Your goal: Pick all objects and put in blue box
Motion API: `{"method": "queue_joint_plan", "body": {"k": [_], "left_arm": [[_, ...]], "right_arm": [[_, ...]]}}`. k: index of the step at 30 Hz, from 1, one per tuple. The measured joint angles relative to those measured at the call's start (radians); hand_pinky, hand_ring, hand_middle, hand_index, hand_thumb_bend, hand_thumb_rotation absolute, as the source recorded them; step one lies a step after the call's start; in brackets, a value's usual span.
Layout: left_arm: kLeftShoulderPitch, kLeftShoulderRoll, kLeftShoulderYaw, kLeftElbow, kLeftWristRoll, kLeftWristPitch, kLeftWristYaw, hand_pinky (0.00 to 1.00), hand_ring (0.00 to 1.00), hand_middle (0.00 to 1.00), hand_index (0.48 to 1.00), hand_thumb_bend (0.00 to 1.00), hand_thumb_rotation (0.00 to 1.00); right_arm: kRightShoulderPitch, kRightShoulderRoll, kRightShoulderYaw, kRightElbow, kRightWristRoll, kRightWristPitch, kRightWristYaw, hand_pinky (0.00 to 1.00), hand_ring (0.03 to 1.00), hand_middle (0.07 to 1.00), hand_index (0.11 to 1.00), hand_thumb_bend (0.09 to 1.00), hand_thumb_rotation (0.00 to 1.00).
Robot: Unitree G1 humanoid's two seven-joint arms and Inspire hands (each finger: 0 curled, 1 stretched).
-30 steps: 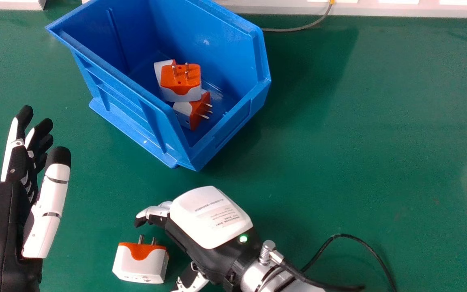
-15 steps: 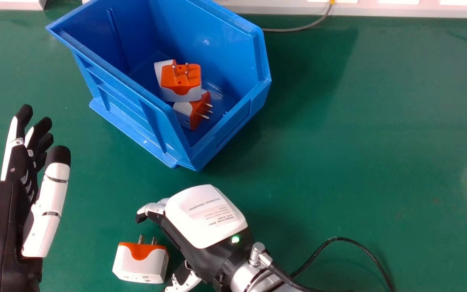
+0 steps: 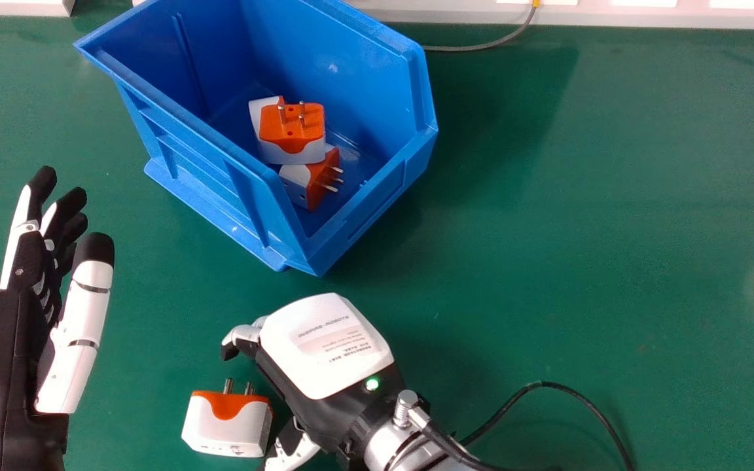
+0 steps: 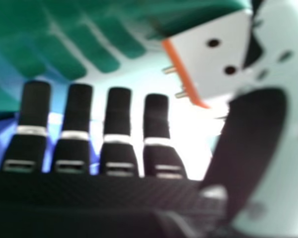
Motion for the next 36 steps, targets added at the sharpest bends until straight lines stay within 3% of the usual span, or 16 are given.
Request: {"method": "queue_joint_plan", "body": {"k": [6, 17, 30, 36], "left_arm": [[0.003, -0.001, -0.001, -0.001, 0.006, 0.001, 0.004, 0.94, 0.93, 0.94, 0.972, 0.44, 0.88], [0.001, -0.006, -0.009, -0.001, 0.005, 0.001, 0.005, 0.94, 0.93, 0.94, 0.97, 0.45, 0.87], [0.0, -0.008, -0.011, -0.001, 0.006, 0.0, 0.011, 0.94, 0.92, 0.93, 0.969, 0.44, 0.87], [0.001, -0.01, -0.012, -0.002, 0.003, 0.019, 0.011, 0.95, 0.93, 0.94, 0.974, 0.44, 0.87]], "right_arm": [[-0.004, 0.0, 0.016, 0.003, -0.006, 0.014, -0.016, 0.58, 0.682, 0.714, 0.691, 0.773, 0.2], [-0.012, 0.005, 0.036, 0.01, -0.009, 0.041, -0.028, 0.56, 0.676, 0.708, 0.694, 0.777, 0.21], [-0.037, 0.013, 0.069, 0.024, -0.042, 0.066, -0.024, 0.55, 0.667, 0.702, 0.691, 0.774, 0.24], [-0.046, 0.017, 0.074, 0.03, -0.04, 0.081, -0.015, 0.54, 0.663, 0.698, 0.675, 0.776, 0.23]]}}
